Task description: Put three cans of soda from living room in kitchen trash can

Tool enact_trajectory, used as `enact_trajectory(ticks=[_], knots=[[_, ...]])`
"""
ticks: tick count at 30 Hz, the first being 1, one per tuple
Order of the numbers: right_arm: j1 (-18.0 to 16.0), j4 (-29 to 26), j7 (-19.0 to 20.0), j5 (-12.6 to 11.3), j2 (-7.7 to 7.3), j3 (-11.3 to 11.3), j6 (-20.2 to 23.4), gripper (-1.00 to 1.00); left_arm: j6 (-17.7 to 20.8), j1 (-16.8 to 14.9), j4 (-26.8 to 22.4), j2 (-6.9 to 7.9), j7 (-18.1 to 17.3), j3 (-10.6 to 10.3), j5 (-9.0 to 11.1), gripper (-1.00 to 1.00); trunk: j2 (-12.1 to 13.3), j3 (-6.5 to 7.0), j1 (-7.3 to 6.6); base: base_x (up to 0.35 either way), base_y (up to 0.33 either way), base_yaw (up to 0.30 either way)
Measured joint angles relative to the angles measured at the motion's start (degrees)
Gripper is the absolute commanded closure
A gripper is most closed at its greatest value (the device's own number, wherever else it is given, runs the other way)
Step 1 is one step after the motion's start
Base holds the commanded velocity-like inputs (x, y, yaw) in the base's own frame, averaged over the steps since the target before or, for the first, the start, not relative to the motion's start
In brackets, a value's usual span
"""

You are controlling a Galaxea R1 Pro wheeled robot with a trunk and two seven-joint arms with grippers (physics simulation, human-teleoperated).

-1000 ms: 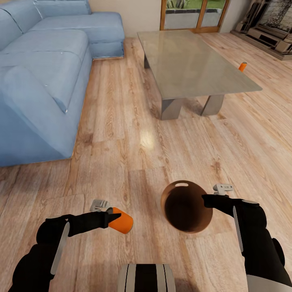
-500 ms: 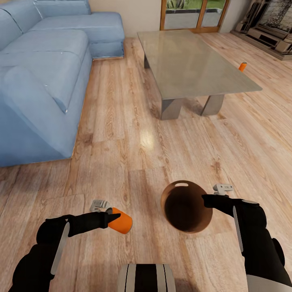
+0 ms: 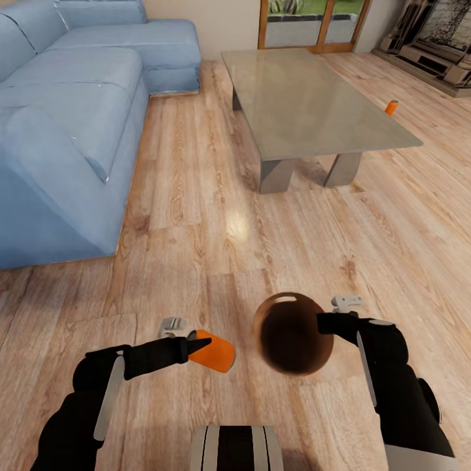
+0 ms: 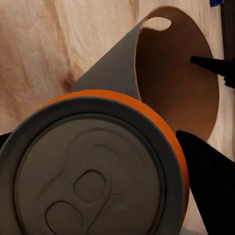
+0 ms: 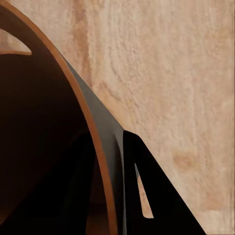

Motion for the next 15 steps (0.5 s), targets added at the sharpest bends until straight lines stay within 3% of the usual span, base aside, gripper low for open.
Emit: enact_trajectory(ticks=[5,11,15], knots=[[0.01,0.01,-1.04,-0.42,0.79,1.42,1.53,1.0,0.16,-0.17,-0.02,0.09,0.0,0.01,0.7,1.0,0.0,0.0,0.0,0.0,0.0,0.0],[0.0,0.0,-1.11,-0.11,1.66,1.9,1.77,1.0,0.54,-0.36,-0.02,0.35,0.0,-0.01,5.28,1.0,0.0,0.0,0.0,0.0,0.0,0.0],[0.0,0.0,-1.08,-0.61,1.74,2.89,1.89,1.0,1.12,-0.38,-0.02,0.52,0.0,0.01,5.83,1.0,0.0,0.0,0.0,0.0,0.0,0.0]])
